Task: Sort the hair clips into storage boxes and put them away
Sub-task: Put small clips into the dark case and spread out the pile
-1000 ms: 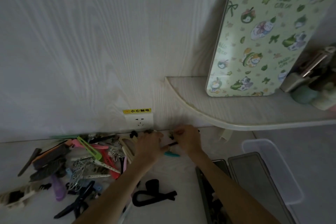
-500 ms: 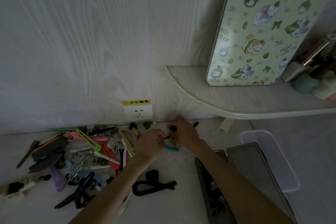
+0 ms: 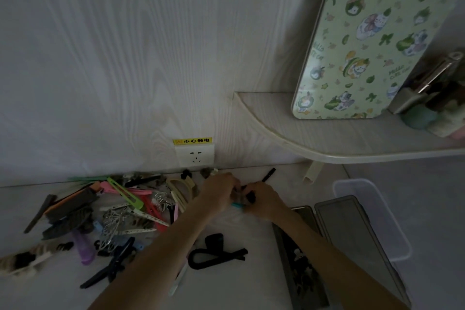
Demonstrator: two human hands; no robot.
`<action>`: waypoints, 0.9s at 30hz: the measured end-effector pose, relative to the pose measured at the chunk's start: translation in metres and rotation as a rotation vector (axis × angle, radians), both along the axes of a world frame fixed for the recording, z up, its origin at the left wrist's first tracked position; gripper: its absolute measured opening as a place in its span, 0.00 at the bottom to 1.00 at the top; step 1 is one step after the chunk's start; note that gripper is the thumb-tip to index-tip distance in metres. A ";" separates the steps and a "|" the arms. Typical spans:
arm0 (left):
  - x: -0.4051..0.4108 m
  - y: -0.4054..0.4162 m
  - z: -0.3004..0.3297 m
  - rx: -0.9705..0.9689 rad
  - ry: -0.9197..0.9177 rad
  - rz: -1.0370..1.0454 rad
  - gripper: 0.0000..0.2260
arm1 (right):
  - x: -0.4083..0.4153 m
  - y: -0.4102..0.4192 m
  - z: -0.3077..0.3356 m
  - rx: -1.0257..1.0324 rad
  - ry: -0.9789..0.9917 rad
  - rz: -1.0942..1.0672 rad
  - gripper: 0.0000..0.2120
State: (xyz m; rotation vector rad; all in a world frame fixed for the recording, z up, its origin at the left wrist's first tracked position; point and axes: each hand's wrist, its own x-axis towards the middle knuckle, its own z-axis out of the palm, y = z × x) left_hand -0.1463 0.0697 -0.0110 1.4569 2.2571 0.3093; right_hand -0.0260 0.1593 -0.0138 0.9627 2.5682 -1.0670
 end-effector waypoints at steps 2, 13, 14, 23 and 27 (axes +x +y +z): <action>-0.001 -0.010 -0.003 0.046 -0.032 0.062 0.10 | -0.002 -0.006 -0.005 -0.001 0.045 -0.035 0.12; 0.030 -0.029 0.045 0.339 -0.319 0.166 0.04 | 0.050 0.040 0.094 -0.109 0.094 0.028 0.06; 0.039 -0.027 0.051 0.352 -0.376 0.139 0.04 | 0.061 0.042 0.102 -0.124 0.059 0.047 0.06; 0.104 -0.018 0.058 0.243 -0.875 -0.060 0.13 | 0.102 0.059 0.126 -0.180 -0.170 0.028 0.15; 0.073 -0.036 0.050 0.215 -0.862 0.053 0.13 | 0.071 0.051 0.115 -0.117 -0.101 0.076 0.12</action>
